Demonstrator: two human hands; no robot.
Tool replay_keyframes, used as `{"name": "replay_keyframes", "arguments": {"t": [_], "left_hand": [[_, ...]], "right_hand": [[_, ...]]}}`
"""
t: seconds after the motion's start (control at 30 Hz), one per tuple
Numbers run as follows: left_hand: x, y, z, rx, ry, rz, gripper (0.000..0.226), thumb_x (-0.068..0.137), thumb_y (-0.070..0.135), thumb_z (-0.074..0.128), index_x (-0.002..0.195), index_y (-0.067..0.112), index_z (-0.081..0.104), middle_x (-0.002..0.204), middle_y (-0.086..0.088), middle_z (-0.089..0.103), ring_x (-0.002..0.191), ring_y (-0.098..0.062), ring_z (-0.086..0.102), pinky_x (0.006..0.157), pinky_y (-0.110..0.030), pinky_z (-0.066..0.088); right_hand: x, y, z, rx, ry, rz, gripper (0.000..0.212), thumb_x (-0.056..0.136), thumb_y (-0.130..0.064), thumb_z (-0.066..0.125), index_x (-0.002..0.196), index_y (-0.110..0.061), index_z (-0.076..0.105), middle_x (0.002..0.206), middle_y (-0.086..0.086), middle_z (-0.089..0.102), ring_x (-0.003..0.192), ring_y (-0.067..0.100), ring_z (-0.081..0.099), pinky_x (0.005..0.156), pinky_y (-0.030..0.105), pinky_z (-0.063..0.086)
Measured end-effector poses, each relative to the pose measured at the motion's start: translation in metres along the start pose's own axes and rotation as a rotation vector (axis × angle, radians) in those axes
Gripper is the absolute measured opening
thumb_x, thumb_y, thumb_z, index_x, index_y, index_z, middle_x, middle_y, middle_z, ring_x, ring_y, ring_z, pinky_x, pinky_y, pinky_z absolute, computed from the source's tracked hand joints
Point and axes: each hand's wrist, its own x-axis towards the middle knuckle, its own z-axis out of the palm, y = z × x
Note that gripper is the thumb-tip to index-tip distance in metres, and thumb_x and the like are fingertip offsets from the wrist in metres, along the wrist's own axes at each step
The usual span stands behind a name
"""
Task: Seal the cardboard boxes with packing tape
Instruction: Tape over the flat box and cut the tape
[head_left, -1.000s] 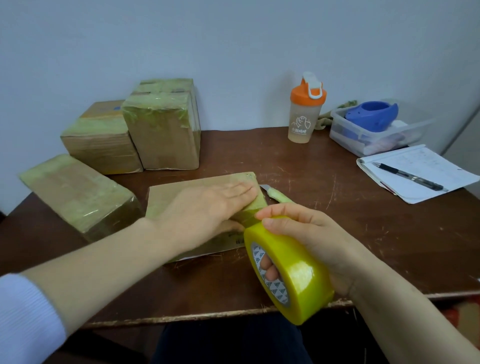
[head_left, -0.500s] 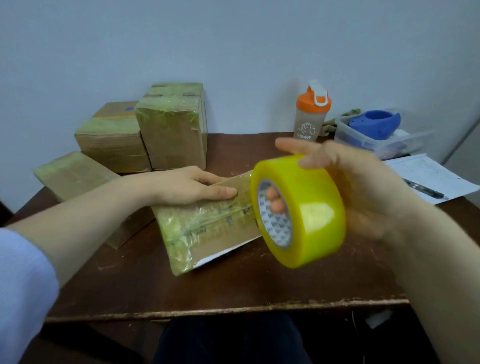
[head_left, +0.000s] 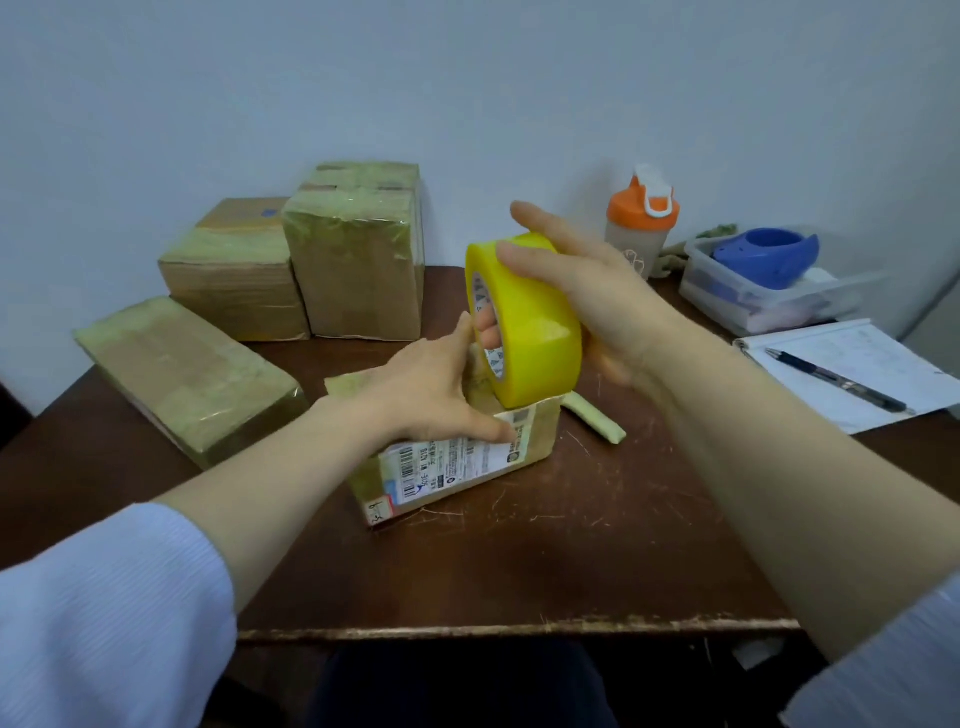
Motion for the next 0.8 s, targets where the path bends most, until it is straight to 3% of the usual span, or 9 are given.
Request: {"name": "replay_keyframes", "arguments": {"t": [0.1, 0.23, 0.33, 0.53, 0.8], "left_hand": [[-0.002, 0.0, 0.0, 0.0, -0.011, 0.0, 0.129, 0.052, 0.068, 0.073, 0.151, 0.025, 0.003, 0.132, -0.001, 0.053, 0.118, -0.023, 0.051, 0.094, -0.042, 0.045], [-0.001, 0.001, 0.0, 0.054, -0.017, -0.012, 0.129, 0.055, 0.067, 0.074, 0.151, 0.028, -0.002, 0.139, -0.003, 0.048, 0.122, -0.025, 0.048, 0.096, -0.042, 0.044], [0.001, 0.002, 0.0, 0.114, -0.028, -0.021, 0.126, 0.055, 0.07, 0.071, 0.151, 0.032, -0.002, 0.144, 0.0, 0.041, 0.126, -0.023, 0.044, 0.098, -0.041, 0.041], [0.001, -0.001, 0.0, 0.129, -0.037, 0.014, 0.121, 0.054, 0.071, 0.07, 0.148, 0.041, 0.001, 0.142, 0.007, 0.04, 0.125, -0.019, 0.043, 0.098, -0.042, 0.042], [0.004, -0.001, -0.004, 0.128, -0.09, 0.023, 0.105, 0.055, 0.071, 0.068, 0.139, 0.061, 0.007, 0.137, 0.011, 0.039, 0.122, -0.017, 0.042, 0.094, -0.043, 0.043]], "right_hand": [[-0.011, -0.002, -0.002, 0.021, 0.051, -0.089, 0.041, 0.091, -0.012, 0.058, 0.131, -0.019, 0.052, 0.059, 0.018, 0.064, 0.048, 0.028, 0.064, 0.053, 0.035, 0.058], [-0.036, -0.013, -0.009, 0.018, 0.043, -0.072, 0.025, 0.09, -0.012, 0.059, 0.114, -0.007, 0.062, 0.058, 0.02, 0.062, 0.044, 0.027, 0.061, 0.045, 0.034, 0.055], [-0.058, -0.011, -0.013, -0.034, 0.024, -0.018, 0.023, 0.087, -0.014, 0.062, 0.106, -0.003, 0.063, 0.057, 0.017, 0.062, 0.044, 0.027, 0.061, 0.045, 0.036, 0.055], [-0.098, 0.013, -0.027, -0.101, 0.034, 0.137, 0.027, 0.072, -0.029, 0.067, 0.089, -0.008, 0.067, 0.061, 0.027, 0.062, 0.047, 0.033, 0.061, 0.048, 0.038, 0.054], [-0.106, 0.04, -0.037, -0.105, 0.031, 0.299, 0.028, 0.071, -0.032, 0.068, 0.092, -0.013, 0.068, 0.065, 0.029, 0.064, 0.05, 0.033, 0.063, 0.048, 0.034, 0.053]]}}
